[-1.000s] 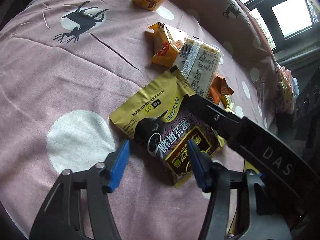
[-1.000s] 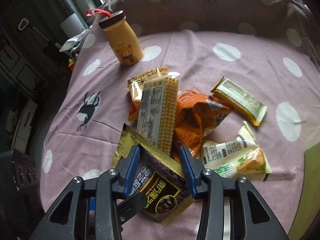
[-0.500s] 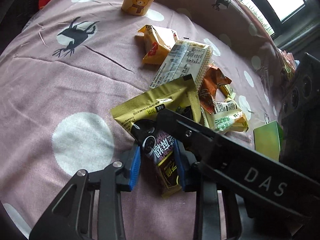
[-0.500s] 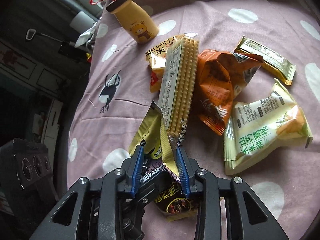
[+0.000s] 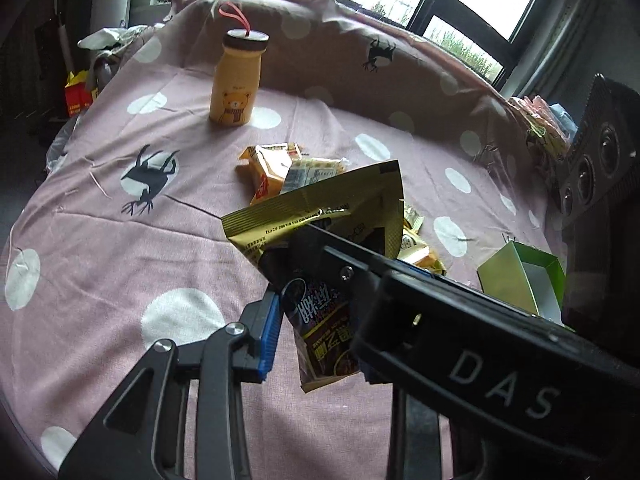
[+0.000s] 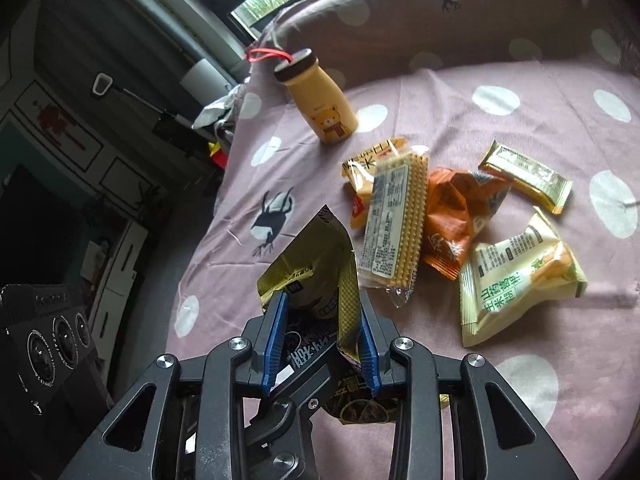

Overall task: Organize snacks
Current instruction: 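Lift the gold bag with the right gripper toward the green box, then lower the gold bag into the green box and open the right gripper, then move the right gripper to the white-green rice cracker packet and grasp it, then lift the white-green packet with the right gripper and carry it over the box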

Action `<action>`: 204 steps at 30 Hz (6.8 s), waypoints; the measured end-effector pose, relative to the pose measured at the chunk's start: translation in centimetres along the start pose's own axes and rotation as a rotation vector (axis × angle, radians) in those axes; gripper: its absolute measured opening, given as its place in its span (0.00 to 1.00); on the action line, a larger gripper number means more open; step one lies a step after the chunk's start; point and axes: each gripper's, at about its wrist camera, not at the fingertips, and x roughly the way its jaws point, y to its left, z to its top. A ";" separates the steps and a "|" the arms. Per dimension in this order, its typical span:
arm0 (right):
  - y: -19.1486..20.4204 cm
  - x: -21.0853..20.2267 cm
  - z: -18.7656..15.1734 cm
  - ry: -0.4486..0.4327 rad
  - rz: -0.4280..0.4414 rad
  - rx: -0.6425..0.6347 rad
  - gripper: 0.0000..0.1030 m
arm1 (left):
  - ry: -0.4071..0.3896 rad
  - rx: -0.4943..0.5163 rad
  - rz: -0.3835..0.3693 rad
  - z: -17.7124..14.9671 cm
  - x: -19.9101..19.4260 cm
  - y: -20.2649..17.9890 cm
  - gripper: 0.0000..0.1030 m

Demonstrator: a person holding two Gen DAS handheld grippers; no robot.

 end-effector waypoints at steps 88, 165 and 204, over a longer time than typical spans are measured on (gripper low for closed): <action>-22.8 -23.0 -8.3 -0.536 -0.390 0.792 0.36 | 0.209 0.541 -0.411 -4.2 8.5 -27.6 0.67; -6.6 -2.4 -2.6 -0.014 -0.320 0.154 0.61 | 0.188 -0.147 0.071 -2.2 3.8 4.3 0.95; -3.5 -2.0 -2.9 -0.053 -0.164 0.072 0.32 | -0.007 0.090 -0.107 -3.0 2.1 -2.3 0.37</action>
